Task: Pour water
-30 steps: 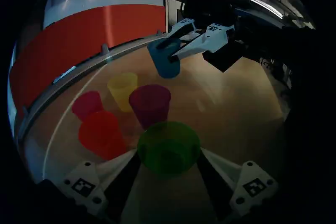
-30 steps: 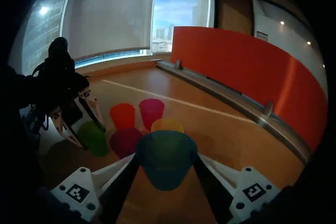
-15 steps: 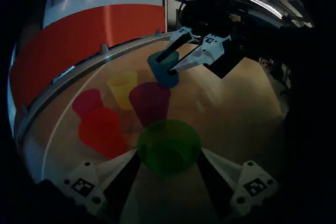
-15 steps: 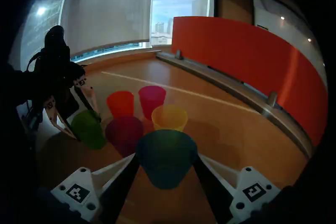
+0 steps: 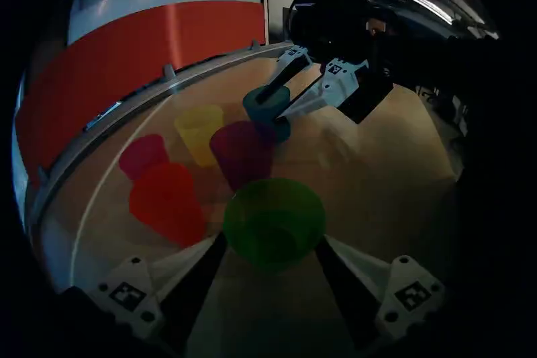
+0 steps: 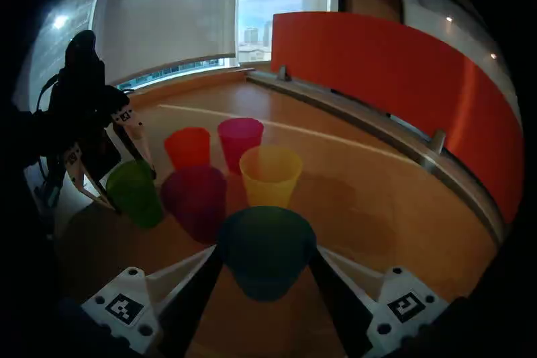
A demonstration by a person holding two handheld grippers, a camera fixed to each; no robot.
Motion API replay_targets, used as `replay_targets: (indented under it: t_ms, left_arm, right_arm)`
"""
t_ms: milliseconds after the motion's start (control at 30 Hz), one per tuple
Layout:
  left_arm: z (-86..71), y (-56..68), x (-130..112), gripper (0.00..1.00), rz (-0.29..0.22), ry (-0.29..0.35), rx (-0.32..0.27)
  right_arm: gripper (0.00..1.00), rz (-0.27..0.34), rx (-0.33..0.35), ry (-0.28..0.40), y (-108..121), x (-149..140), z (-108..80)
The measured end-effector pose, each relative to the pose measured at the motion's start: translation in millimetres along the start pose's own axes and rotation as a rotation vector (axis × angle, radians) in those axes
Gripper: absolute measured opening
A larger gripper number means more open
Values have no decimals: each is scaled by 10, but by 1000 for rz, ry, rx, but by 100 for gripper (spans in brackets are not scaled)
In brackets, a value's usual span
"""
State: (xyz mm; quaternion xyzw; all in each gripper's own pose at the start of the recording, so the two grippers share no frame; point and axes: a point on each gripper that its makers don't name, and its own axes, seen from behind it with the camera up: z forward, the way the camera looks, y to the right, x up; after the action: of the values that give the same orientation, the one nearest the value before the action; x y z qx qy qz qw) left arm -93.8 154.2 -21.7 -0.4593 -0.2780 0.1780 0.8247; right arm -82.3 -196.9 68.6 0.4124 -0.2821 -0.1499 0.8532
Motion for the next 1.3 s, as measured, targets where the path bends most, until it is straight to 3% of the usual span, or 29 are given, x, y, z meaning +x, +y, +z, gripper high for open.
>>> replay_targets:
  t_ms: [533,833,1300]
  left_arm:
    - [-134,-2,-117,96,-22,-9,29]
    - [-155,12,-148,96,-15,-19,38]
    - [-437,-79,-229,96,-36,-22,104]
  right_arm:
    - [92,1,-13,-13,4,-167,-47]
    - [100,22,-24,-26,18,-223,-108]
    - [100,36,-61,-16,-48,-393,-470]
